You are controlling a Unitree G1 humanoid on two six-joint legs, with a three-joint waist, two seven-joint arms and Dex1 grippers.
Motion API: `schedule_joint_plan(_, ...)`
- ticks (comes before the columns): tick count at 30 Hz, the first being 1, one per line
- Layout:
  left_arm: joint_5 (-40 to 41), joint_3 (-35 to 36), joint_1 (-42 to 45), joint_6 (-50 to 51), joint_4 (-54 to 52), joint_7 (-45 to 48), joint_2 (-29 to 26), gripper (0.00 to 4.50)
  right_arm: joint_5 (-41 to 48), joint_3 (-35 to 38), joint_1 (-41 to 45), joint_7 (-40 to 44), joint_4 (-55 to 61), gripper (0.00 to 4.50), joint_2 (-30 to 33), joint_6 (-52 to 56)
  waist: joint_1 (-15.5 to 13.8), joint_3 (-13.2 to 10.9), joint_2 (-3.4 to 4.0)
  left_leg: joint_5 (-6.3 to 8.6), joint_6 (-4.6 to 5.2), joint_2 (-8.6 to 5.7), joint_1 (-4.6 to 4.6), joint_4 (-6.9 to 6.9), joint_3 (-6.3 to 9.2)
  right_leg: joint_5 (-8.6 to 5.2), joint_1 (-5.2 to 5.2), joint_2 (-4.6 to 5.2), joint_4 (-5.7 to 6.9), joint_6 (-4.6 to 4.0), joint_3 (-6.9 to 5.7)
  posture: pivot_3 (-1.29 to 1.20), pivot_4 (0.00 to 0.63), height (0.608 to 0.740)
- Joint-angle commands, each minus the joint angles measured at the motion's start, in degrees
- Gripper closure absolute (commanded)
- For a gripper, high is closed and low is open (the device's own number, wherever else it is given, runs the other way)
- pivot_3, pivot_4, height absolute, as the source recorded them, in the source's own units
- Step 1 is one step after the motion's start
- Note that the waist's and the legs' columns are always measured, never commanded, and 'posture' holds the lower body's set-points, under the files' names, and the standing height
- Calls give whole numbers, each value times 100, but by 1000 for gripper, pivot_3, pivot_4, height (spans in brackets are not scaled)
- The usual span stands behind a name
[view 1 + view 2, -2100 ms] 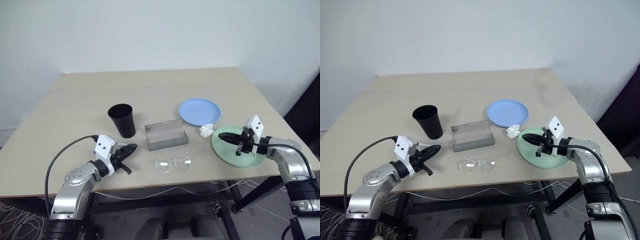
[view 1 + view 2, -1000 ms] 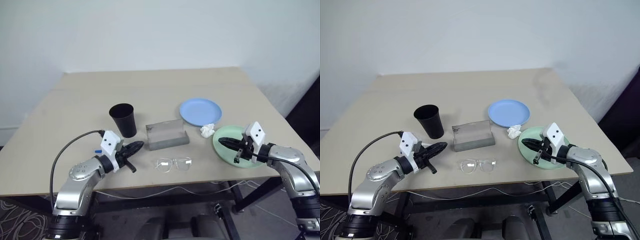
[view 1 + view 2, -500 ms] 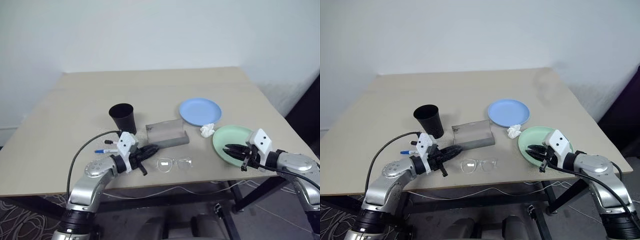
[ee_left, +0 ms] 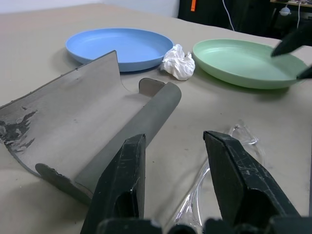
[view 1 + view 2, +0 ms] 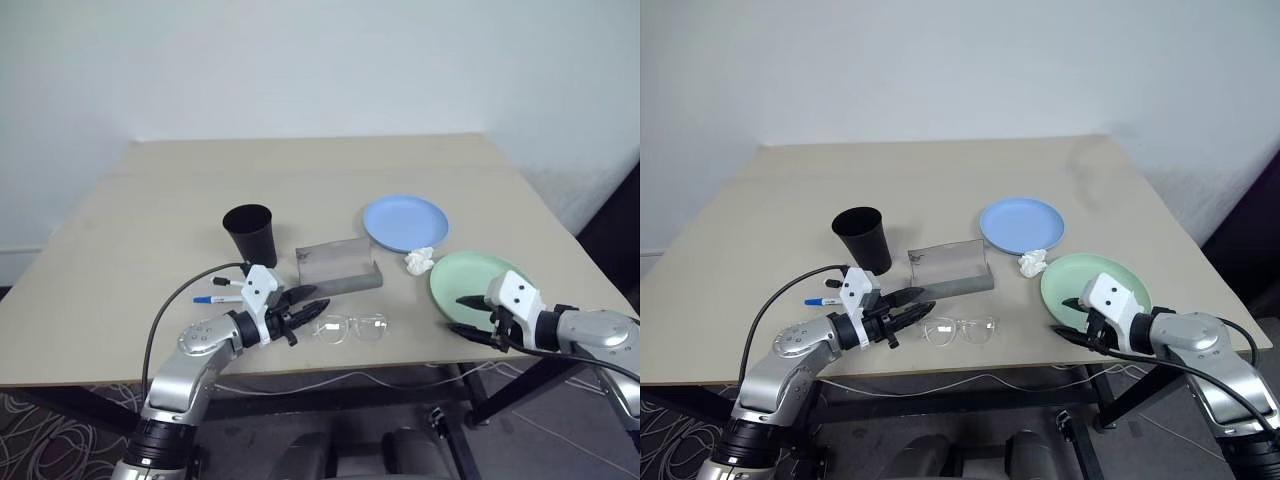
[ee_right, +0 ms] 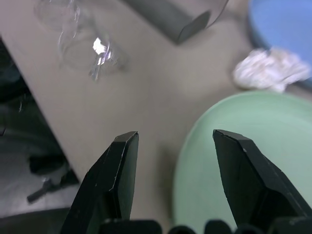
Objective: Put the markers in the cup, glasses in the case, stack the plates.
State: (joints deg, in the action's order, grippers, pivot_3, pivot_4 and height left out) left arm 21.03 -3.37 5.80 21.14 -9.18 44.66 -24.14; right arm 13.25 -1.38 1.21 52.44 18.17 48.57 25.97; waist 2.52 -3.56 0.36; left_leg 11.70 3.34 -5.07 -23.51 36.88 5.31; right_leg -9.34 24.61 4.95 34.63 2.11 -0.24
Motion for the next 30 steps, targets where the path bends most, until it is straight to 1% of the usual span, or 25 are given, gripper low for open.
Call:
schedule_joint_plan(1,-6,24,139,-130,-125,-38,29,2572,-258,-112,57,-127,161,1865,67,-31,1,0,0,0,0,0,0,0,0,0,0,0,1,0,-1,0,0,740)
schedule_joint_plan(8,-18,9,114,-165,-122,-85,64,2572,-961,-489,221,-492,-38,1865,24,-57,0,0,0,0,0,1,0,1,2,0,-1,2,2,0,-9,0,0,740)
schedule_joint_plan(17,-36,1,142,-206,-65,-88,62,2572,-1231,-609,303,-659,-76,1865,-22,85,0,0,0,0,0,0,0,2,3,0,-1,1,2,0,-11,0,0,740)
schedule_joint_plan(20,-46,-7,157,-230,-45,-81,66,2572,-1234,-602,320,-647,-56,2451,-15,126,0,0,0,0,0,0,0,2,3,0,-1,1,2,1,-12,0,0,740)
schedule_joint_plan(22,-49,-10,165,-249,-29,-74,66,2572,-1250,-613,327,-650,-49,3119,-8,160,0,0,0,0,0,0,1,2,3,0,-1,1,3,1,-12,0,0,740)
schedule_joint_plan(24,-49,-9,170,-262,-17,-67,64,2572,-1288,-631,317,-656,-31,3895,17,192,0,0,0,0,0,0,1,3,3,0,-2,1,3,1,-13,0,0,740)
schedule_joint_plan(25,-50,-7,174,-269,-10,-67,62,2572,-1306,-638,303,-658,-18,4186,30,208,0,0,0,0,0,0,1,3,3,0,-2,1,3,1,-14,0,0,740)
schedule_joint_plan(30,-62,-3,188,-272,8,-73,61,2572,-1423,-675,222,-697,13,4186,8,275,0,1,-1,0,0,0,1,6,3,1,-4,1,5,1,-17,0,0,740)
